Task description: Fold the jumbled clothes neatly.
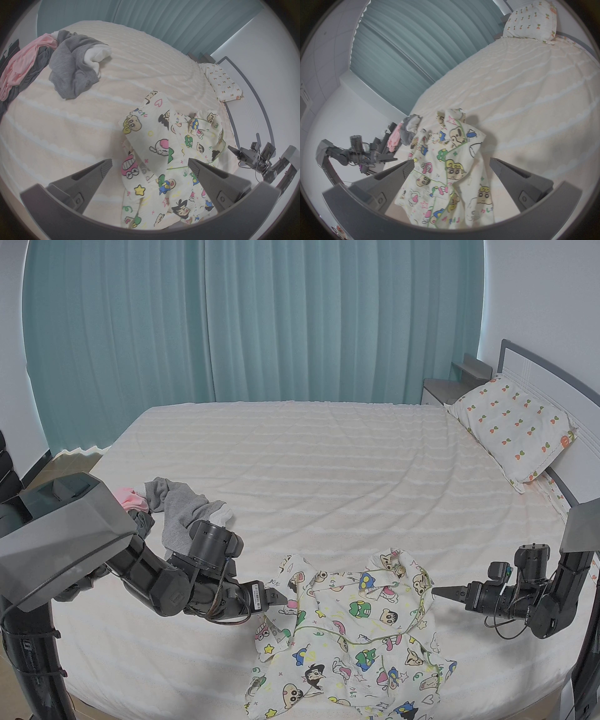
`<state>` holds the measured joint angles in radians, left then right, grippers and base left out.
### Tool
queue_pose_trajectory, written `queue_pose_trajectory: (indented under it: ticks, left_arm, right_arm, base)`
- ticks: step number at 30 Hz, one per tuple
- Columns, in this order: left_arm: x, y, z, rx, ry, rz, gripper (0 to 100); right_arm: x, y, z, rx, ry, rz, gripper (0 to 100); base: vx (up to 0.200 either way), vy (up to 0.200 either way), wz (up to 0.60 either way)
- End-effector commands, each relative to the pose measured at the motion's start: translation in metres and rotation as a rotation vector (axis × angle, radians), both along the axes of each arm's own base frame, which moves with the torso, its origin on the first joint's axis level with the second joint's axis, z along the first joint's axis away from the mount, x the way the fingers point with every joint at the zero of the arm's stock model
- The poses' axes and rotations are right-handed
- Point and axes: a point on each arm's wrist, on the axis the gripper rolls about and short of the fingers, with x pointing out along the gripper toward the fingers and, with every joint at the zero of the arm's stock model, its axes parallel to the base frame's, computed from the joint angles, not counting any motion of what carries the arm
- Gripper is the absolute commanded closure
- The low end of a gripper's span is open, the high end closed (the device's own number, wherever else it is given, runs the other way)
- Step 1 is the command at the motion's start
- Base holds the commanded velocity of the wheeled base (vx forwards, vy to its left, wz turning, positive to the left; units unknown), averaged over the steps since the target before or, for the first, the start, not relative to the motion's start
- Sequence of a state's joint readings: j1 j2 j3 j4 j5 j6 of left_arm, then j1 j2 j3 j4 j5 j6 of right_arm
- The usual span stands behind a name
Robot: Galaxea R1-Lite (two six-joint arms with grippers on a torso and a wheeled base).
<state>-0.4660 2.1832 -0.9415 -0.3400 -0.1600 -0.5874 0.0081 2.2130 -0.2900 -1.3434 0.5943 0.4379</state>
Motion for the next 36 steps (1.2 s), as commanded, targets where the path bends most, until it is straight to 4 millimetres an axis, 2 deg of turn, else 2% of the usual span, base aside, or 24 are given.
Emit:
queue_pose_trajectory:
  ticks: [1, 8, 13, 25, 26, 32, 34, 36]
  left_arm:
    - [0.007, -0.021, -0.02, 0.007, 0.012, -0.006, 0]
    - [0.011, -0.04, -0.046, 0.1, 0.0, 0.016, 0]
    - [0.012, -0.042, -0.046, 0.109, -0.012, 0.028, 0]
    - [0.027, -0.054, -0.063, 0.145, -0.089, 0.082, 0]
    - [0.028, -0.055, -0.063, 0.14, -0.09, 0.089, 100]
    - [0.034, -0.051, -0.06, 0.137, -0.105, 0.191, 100]
    - [0.037, -0.045, -0.059, 0.143, -0.11, 0.216, 100]
    - [0.045, -0.032, -0.048, 0.142, -0.136, 0.271, 100]
  right_arm:
    - [-0.015, 0.001, -0.007, 0.058, 0.022, -0.005, 0]
    - [-0.019, 0.0, -0.009, 0.065, 0.013, -0.01, 0]
    - [-0.018, -0.001, -0.009, 0.066, 0.014, -0.013, 0]
    - [-0.017, 0.0, -0.009, 0.066, 0.008, -0.012, 0]
    - [-0.017, 0.0, -0.009, 0.066, 0.008, -0.012, 0]
    - [-0.018, 0.0, -0.008, 0.065, 0.009, -0.011, 0]
    - [-0.018, 0.0, -0.008, 0.065, 0.009, -0.011, 0]
    - [-0.018, 0.0, -0.009, 0.065, 0.01, -0.01, 0]
  base:
    - [0.0, 0.0, 0.0]
    - [0.0, 0.0, 0.0]
    - [0.0, 0.0, 0.0]
    - [0.0, 0.0, 0.0]
    - [0.0, 0.0, 0.0]
    - [0.0, 0.0, 0.0]
    - [0.0, 0.0, 0.0]
    - [0.0, 0.0, 0.0]
